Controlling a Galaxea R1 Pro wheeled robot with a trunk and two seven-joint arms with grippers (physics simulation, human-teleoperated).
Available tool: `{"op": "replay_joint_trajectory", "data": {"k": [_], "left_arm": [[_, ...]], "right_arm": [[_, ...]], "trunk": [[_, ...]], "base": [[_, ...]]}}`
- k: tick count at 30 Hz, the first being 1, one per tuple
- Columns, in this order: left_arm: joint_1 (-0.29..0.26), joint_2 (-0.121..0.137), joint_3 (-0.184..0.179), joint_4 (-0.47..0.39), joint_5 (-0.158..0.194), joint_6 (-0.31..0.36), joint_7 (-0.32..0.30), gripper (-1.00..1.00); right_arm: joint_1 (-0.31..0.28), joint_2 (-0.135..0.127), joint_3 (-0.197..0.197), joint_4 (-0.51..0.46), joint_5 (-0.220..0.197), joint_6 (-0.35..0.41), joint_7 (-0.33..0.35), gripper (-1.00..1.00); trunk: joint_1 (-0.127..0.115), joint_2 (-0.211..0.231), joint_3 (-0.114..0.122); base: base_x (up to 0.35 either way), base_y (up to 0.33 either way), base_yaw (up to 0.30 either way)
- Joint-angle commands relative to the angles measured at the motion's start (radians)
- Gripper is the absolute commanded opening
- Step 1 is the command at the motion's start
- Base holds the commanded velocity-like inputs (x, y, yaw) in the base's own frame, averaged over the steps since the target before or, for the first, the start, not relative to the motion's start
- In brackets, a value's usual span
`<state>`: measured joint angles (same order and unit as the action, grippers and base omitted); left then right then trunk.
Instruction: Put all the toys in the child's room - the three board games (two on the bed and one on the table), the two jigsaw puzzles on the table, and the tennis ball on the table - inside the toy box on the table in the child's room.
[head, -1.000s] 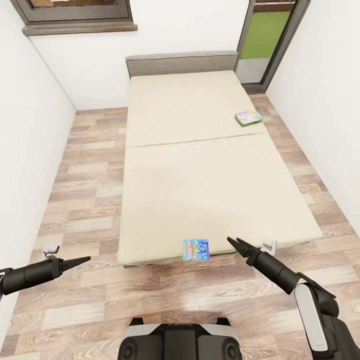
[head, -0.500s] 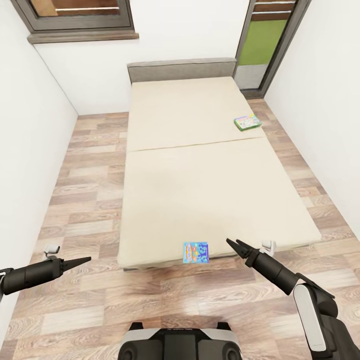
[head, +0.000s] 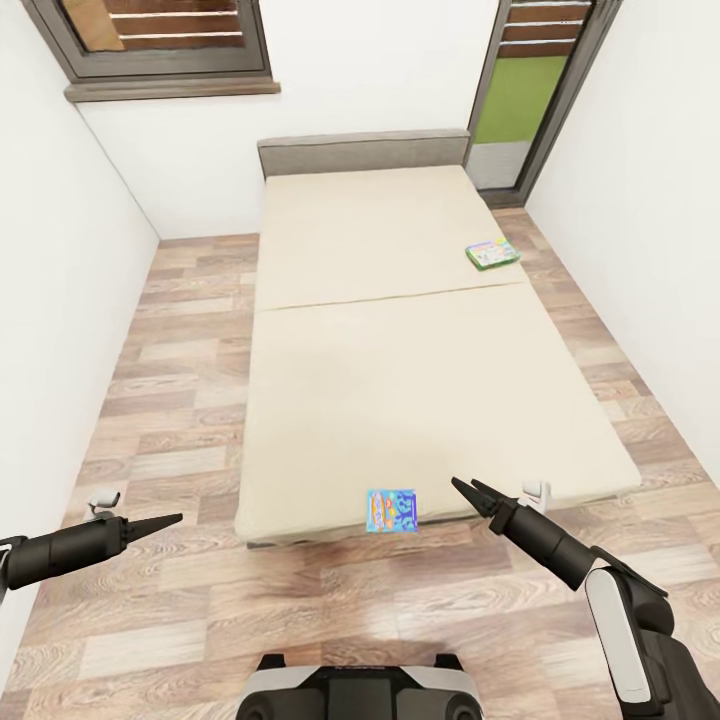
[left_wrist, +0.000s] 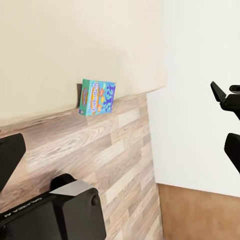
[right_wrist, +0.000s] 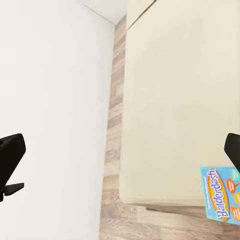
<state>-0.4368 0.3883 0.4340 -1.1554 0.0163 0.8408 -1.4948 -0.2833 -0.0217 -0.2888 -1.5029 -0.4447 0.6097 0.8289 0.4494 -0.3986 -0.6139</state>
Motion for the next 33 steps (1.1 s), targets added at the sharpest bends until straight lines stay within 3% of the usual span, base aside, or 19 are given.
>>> {"op": "replay_joint_trajectory", "data": {"k": [1,33], "left_arm": [[0.0,0.0,0.0,0.0,0.0,0.011,-0.002,1.0],[0.0,0.0,0.002,0.0,0.001,0.011,0.011,1.0]], "right_arm": [[0.0,0.0,-0.001,0.0,-0.005,0.007,0.001,1.0],[0.0,0.006,0.003,0.02,-0.003,0.003,0.0,1.0]], "trunk": [[0.001,-0.001,0.001],[0.001,-0.001,0.053]], "base": [[0.0,0.0,0.0],[0.0,0.0,0.0]]}}
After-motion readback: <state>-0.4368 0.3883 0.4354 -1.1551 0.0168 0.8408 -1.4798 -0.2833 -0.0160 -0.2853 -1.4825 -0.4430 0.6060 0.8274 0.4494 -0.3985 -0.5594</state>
